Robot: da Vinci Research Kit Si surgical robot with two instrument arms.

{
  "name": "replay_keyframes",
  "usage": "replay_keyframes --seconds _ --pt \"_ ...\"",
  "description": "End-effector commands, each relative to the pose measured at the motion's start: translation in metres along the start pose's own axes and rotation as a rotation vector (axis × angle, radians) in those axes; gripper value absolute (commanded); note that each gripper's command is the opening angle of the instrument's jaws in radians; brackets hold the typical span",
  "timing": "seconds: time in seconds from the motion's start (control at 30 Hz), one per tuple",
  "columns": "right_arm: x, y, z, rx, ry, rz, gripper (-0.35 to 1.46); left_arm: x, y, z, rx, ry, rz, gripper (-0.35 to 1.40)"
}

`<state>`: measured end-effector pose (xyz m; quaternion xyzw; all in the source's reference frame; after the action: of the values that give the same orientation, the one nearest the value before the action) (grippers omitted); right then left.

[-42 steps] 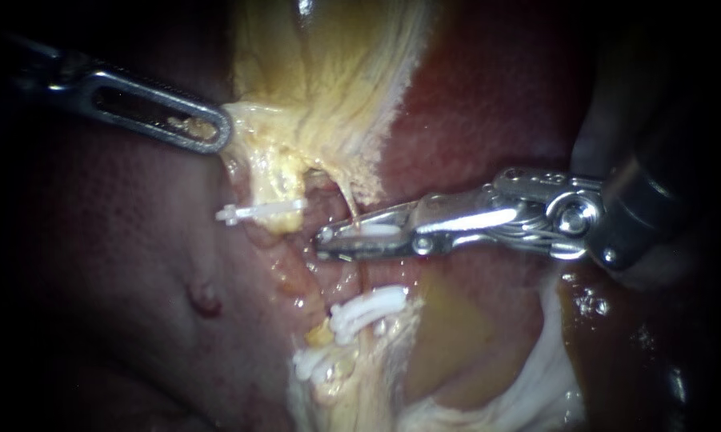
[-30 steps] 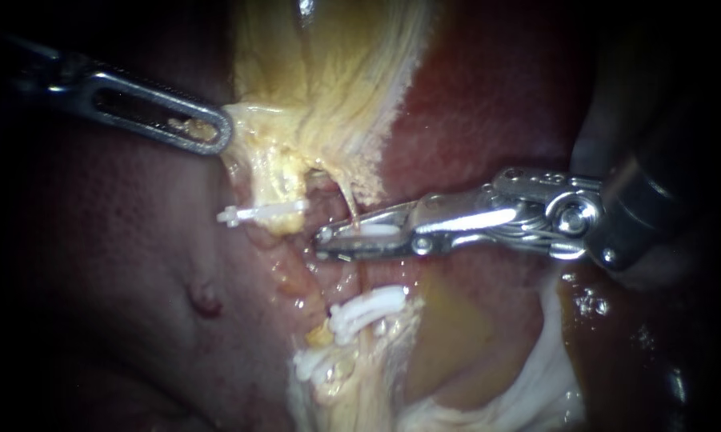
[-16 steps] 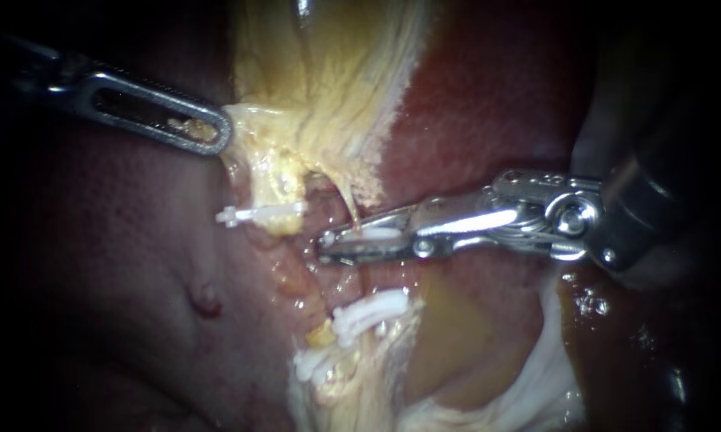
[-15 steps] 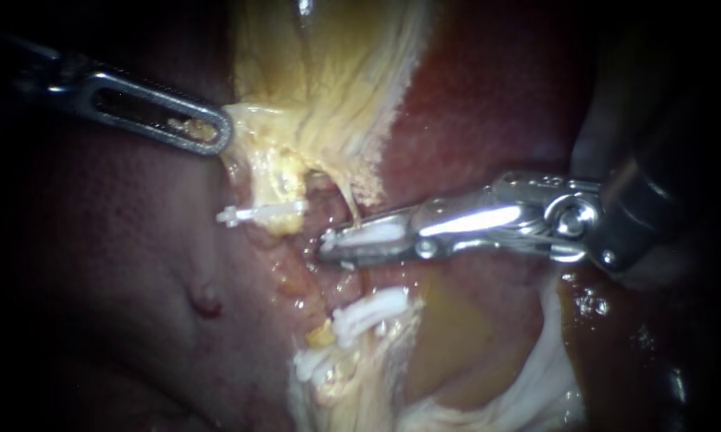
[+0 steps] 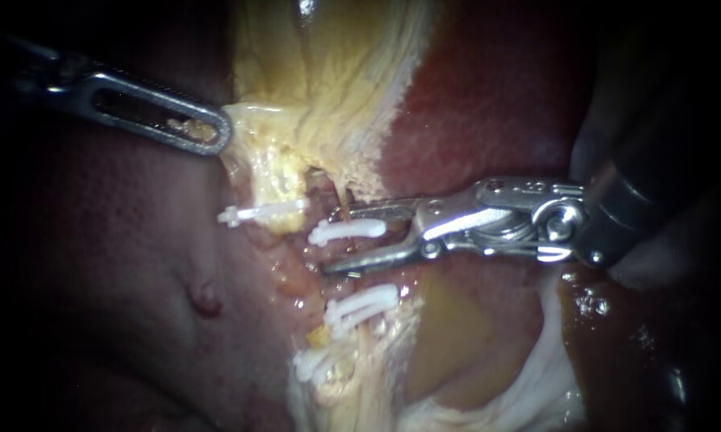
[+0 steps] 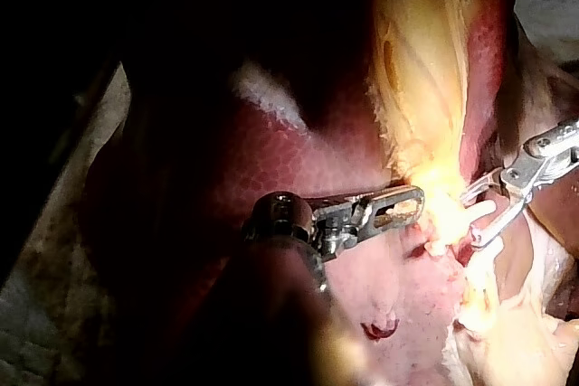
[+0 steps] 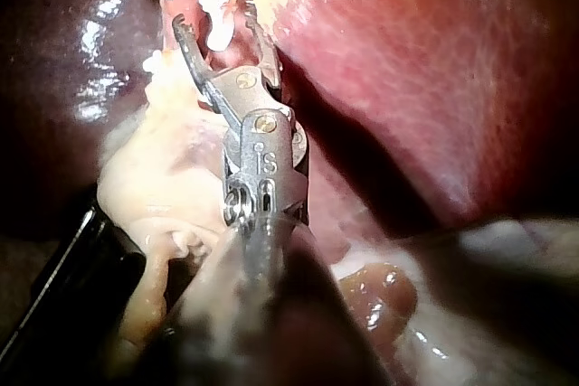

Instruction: Going back third clip right tube

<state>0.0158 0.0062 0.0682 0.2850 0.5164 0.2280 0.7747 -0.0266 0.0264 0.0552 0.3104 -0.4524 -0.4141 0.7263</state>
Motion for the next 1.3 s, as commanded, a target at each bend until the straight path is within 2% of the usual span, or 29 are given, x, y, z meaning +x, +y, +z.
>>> replay_keyframes --seconds 0.03,0.2,0.37,0.63,0.87,1.07,1.3 --pt "-0.0001 0.0001 -0.0002 -0.003 0.0 -0.009 0.5 0.0 0.0 0.0 0.0 0.0 0.0 -0.35" --pt "-0.0008 -0.0004 -0.0021 0.001 -0.003 -0.099 0.5 0.0001 0.0001 -0.0001 0.0 0.001 0.001 -0.35" --pt "-0.0012 -0.0014 -0.0058 -0.005 -0.005 -0.217 0.5 0.0002 0.0001 -0.0003 0.001 0.001 0.001 -0.35" --pt "-0.0023 -0.0029 -0.0108 -0.031 -0.01 -0.297 0.5 0.0002 0.0001 -0.0002 0.001 0.001 0.001 -0.35" --pt "-0.0023 -0.0031 -0.0123 -0.025 -0.012 -0.318 0.5 0.0005 0.0001 0.0 -0.002 0.0 0.002 -0.35" --pt "-0.0023 -0.0033 -0.0124 -0.023 -0.012 -0.318 0.5 0.0018 0.0004 0.0019 0.0 0.002 0.009 -0.35" --pt "-0.002 -0.0033 -0.0128 -0.022 -0.005 -0.315 0.5 0.0031 0.001 0.0053 0.012 0.017 0.019 -0.35"
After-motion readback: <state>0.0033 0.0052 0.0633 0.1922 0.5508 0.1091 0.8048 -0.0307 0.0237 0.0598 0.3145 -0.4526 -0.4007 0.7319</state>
